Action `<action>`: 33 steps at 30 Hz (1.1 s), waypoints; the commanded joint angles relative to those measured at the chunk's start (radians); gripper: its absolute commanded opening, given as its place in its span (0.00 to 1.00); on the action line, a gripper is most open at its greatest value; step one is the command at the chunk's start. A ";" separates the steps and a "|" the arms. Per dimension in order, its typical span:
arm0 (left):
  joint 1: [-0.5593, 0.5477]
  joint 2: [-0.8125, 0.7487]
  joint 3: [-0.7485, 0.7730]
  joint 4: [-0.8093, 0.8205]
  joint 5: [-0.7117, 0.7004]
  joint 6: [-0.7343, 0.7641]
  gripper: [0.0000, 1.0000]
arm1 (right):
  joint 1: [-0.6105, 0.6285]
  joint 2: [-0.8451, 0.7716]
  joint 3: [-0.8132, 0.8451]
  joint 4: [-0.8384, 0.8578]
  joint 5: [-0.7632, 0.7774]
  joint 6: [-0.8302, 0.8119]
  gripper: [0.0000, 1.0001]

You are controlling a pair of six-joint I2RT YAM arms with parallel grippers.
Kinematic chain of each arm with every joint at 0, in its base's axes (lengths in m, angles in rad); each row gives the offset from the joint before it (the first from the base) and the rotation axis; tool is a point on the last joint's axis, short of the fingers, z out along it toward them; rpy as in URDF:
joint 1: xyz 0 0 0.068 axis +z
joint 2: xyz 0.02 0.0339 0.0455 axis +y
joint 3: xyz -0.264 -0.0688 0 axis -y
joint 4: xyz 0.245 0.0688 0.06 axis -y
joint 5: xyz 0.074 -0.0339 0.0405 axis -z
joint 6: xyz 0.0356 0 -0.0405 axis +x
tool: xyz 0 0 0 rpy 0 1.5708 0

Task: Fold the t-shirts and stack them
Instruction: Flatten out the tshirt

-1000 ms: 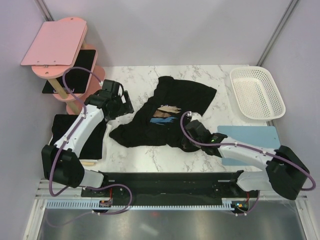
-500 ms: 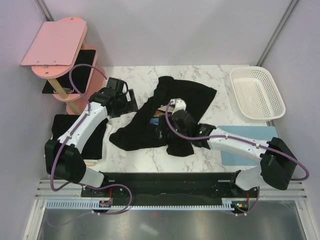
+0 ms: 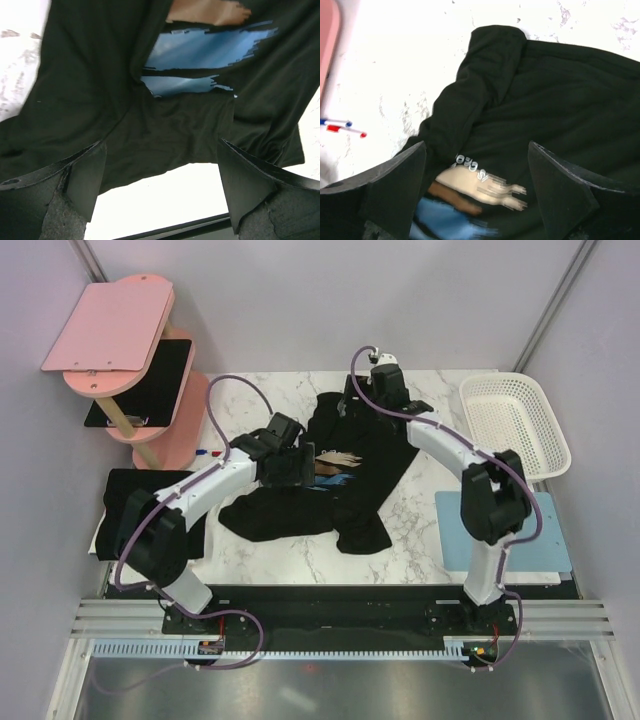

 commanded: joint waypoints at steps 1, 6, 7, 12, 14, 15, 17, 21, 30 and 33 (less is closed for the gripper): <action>-0.051 0.033 0.005 0.053 -0.051 0.006 0.95 | -0.033 0.167 0.182 -0.038 -0.133 -0.018 0.88; -0.103 0.112 0.024 0.071 -0.068 0.004 0.93 | -0.079 0.298 0.282 -0.033 -0.177 0.031 0.87; -0.112 0.127 0.030 0.070 -0.073 0.009 0.91 | -0.089 0.307 0.283 -0.030 -0.188 0.053 0.87; -0.170 0.201 0.060 0.070 -0.100 0.004 0.86 | -0.143 0.304 0.220 0.022 -0.242 0.084 0.85; -0.184 0.230 0.071 0.068 -0.110 -0.002 0.81 | -0.155 0.292 0.191 0.034 -0.254 0.085 0.84; -0.186 0.236 0.074 0.070 -0.108 -0.003 0.74 | -0.160 0.288 0.184 0.039 -0.259 0.085 0.84; -0.189 0.244 0.076 0.065 -0.114 -0.008 0.33 | -0.168 0.279 0.167 0.040 -0.266 0.081 0.83; -0.189 0.186 0.051 0.025 -0.183 -0.042 0.02 | -0.172 0.276 0.147 0.042 -0.291 0.073 0.81; -0.186 -0.037 -0.004 -0.190 -0.361 -0.091 0.02 | -0.174 0.299 0.125 0.056 -0.363 0.079 0.76; -0.184 -0.068 -0.009 -0.247 -0.386 -0.101 0.02 | -0.171 0.316 0.125 0.048 -0.395 0.081 0.73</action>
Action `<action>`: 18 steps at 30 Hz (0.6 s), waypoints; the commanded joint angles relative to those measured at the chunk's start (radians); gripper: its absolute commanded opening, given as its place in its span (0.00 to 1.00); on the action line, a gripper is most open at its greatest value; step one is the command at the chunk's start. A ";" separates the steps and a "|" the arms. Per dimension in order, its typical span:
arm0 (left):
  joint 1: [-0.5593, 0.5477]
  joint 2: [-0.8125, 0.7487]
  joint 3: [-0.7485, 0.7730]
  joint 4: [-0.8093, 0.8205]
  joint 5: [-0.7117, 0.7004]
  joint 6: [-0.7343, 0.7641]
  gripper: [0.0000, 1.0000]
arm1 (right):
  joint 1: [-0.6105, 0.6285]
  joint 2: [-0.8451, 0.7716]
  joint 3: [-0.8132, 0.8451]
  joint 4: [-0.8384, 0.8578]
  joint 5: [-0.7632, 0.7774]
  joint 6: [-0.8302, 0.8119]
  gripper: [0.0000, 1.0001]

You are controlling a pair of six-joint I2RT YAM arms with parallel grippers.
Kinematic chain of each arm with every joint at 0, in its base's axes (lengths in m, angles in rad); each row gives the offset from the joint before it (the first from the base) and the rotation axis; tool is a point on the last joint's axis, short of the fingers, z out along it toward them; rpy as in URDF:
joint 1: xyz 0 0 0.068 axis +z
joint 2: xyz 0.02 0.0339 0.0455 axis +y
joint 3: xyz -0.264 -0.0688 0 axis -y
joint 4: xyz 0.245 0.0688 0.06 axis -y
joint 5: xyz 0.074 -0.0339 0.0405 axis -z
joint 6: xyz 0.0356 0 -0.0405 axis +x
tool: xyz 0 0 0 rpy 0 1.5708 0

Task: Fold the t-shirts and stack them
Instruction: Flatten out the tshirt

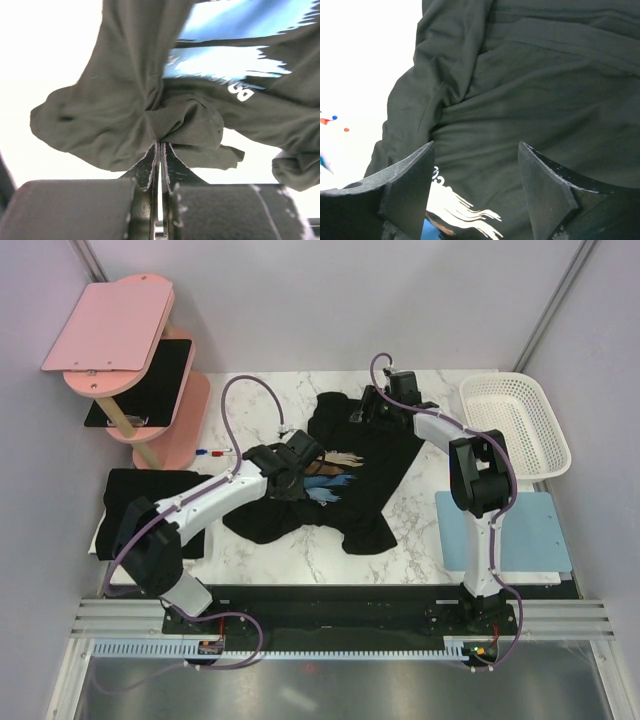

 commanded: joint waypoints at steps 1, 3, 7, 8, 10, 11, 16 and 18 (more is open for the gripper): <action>0.002 -0.075 -0.017 -0.128 -0.105 -0.058 0.02 | 0.004 -0.009 -0.017 0.031 -0.065 0.002 0.73; 0.002 -0.085 -0.028 -0.145 -0.113 -0.072 0.02 | 0.004 -0.012 -0.034 0.033 -0.064 -0.006 0.72; 0.002 -0.105 -0.079 -0.197 -0.084 -0.110 0.02 | 0.003 -0.018 -0.073 0.045 -0.071 -0.009 0.71; 0.002 -0.122 -0.089 -0.209 -0.073 -0.125 0.02 | 0.003 -0.020 -0.076 0.047 -0.074 -0.008 0.71; 0.002 -0.156 -0.122 -0.240 -0.084 -0.182 0.02 | 0.003 -0.018 -0.074 0.050 -0.081 -0.009 0.70; 0.004 -0.194 -0.132 -0.266 -0.099 -0.196 0.02 | 0.003 -0.015 -0.073 0.054 -0.081 -0.008 0.71; 0.025 -0.272 -0.153 -0.318 -0.157 -0.237 0.02 | 0.001 0.044 0.007 0.099 -0.130 0.023 0.71; 0.040 -0.274 -0.142 -0.327 -0.176 -0.221 0.02 | 0.004 0.075 0.047 0.111 -0.153 0.061 0.71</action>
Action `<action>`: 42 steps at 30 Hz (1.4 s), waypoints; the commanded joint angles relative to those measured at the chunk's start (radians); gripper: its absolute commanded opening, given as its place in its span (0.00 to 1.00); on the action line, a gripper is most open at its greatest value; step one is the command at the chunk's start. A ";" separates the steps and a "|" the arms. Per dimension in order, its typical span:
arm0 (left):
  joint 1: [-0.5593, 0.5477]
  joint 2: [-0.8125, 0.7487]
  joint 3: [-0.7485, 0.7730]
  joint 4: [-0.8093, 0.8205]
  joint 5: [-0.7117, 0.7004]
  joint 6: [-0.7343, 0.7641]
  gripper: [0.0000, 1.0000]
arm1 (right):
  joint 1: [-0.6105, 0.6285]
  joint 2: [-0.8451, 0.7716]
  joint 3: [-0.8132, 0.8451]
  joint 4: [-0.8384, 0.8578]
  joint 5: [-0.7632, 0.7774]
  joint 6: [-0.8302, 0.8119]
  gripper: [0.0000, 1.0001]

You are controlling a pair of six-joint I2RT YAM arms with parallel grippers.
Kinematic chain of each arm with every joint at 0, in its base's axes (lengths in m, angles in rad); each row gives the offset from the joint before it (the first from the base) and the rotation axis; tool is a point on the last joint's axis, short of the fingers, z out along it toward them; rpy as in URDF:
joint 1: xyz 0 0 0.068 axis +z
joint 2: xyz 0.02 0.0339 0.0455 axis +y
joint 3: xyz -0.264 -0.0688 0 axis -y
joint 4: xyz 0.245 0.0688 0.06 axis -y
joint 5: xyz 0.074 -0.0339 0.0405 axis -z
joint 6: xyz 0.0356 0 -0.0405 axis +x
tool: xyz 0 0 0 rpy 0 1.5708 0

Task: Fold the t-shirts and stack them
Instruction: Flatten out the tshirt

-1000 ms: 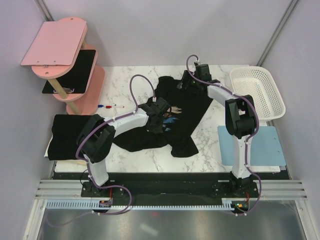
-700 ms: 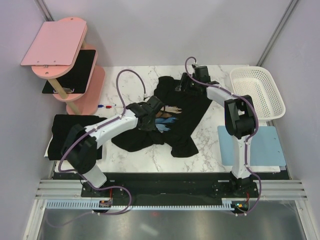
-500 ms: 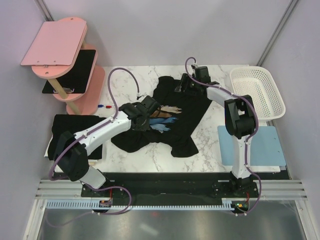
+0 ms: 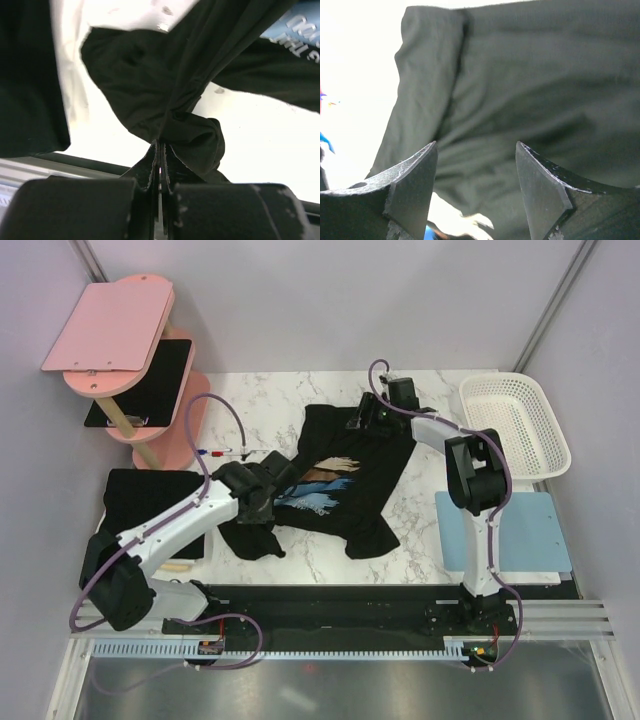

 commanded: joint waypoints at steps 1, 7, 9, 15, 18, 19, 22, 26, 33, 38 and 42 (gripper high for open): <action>0.031 -0.036 0.025 -0.059 -0.091 -0.050 0.02 | 0.004 0.092 0.139 0.113 -0.101 0.068 0.70; 0.040 0.019 0.037 -0.062 -0.099 -0.032 0.02 | 0.006 0.208 0.260 0.190 -0.169 0.178 0.64; 0.040 0.027 0.033 -0.062 -0.096 -0.033 0.02 | 0.004 0.238 0.294 0.195 -0.184 0.198 0.63; 0.040 0.025 0.017 -0.057 -0.104 -0.036 0.02 | 0.010 0.343 0.449 0.167 -0.209 0.238 0.61; 0.040 0.027 0.013 -0.056 -0.107 -0.035 0.02 | 0.020 0.373 0.489 0.167 -0.204 0.249 0.61; 0.040 0.028 0.013 -0.056 -0.108 -0.035 0.02 | 0.026 0.382 0.501 0.161 -0.203 0.251 0.61; 0.040 0.030 0.010 -0.054 -0.110 -0.035 0.02 | 0.041 0.425 0.558 0.142 -0.201 0.257 0.60; 0.040 0.028 0.007 -0.053 -0.111 -0.033 0.02 | 0.058 0.443 0.575 0.142 -0.195 0.263 0.57; 0.040 0.044 0.000 -0.048 -0.111 -0.025 0.02 | 0.064 0.405 0.541 0.155 -0.166 0.249 0.57; 0.040 0.042 -0.007 -0.045 -0.111 -0.024 0.02 | 0.063 0.454 0.611 0.119 -0.158 0.255 0.56; 0.040 0.041 -0.010 -0.034 -0.113 -0.021 0.02 | 0.072 0.453 0.593 0.109 -0.137 0.226 0.39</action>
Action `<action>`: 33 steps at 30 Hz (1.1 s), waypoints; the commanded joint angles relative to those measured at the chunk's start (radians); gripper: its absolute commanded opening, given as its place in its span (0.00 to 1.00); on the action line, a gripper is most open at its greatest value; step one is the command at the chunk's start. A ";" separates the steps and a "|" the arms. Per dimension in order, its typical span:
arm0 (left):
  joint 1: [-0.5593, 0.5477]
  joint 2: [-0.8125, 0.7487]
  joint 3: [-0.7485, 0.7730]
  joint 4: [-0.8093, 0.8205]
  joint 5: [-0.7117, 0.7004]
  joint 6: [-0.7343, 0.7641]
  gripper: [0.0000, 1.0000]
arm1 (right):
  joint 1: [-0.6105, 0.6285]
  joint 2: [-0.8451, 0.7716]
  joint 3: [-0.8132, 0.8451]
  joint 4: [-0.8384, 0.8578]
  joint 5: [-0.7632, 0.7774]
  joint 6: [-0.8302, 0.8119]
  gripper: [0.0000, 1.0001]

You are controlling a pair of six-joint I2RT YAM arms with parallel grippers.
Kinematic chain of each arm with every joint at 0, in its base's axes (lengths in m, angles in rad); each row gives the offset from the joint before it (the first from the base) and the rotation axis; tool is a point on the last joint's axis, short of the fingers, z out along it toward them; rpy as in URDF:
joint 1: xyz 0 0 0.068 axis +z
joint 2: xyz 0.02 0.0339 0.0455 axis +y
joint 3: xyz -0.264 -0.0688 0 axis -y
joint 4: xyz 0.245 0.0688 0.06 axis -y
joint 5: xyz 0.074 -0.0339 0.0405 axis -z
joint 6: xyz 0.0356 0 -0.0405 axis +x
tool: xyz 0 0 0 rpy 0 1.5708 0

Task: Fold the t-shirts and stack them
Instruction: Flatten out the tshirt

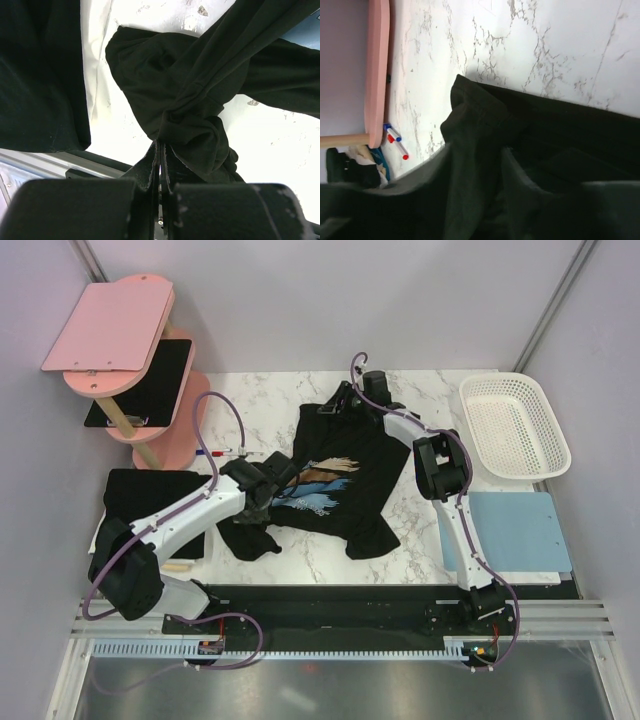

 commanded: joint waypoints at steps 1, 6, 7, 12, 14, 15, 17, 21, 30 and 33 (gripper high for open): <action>0.002 -0.008 -0.004 0.006 -0.037 -0.013 0.02 | 0.008 0.006 0.033 -0.002 0.031 -0.031 0.30; 0.002 -0.005 -0.002 0.005 -0.043 -0.007 0.02 | 0.018 -0.001 0.052 0.001 0.037 -0.035 0.00; 0.002 -0.008 -0.004 0.006 -0.046 -0.005 0.02 | 0.022 -0.014 0.044 0.002 0.038 -0.041 0.00; 0.004 -0.045 0.018 -0.017 -0.100 0.007 0.02 | 0.023 -0.213 -0.086 0.022 0.086 -0.112 0.00; 0.010 -0.060 0.044 -0.040 -0.127 0.016 0.02 | 0.020 -0.337 -0.150 0.019 0.123 -0.141 0.00; 0.019 -0.075 0.056 -0.050 -0.155 0.022 0.02 | 0.019 -0.381 -0.170 0.010 0.138 -0.153 0.00; 0.033 -0.094 0.096 -0.060 -0.177 0.047 0.02 | 0.015 -0.521 -0.238 -0.002 0.191 -0.195 0.00; 0.090 -0.137 0.168 -0.052 -0.198 0.127 0.02 | -0.020 -0.750 -0.339 -0.050 0.278 -0.241 0.00; 0.202 -0.183 0.399 -0.028 -0.166 0.329 0.02 | -0.069 -1.218 -0.456 -0.264 0.451 -0.371 0.00; 0.219 -0.209 0.517 -0.038 -0.167 0.393 0.02 | -0.069 -1.376 -0.491 -0.318 0.518 -0.397 0.00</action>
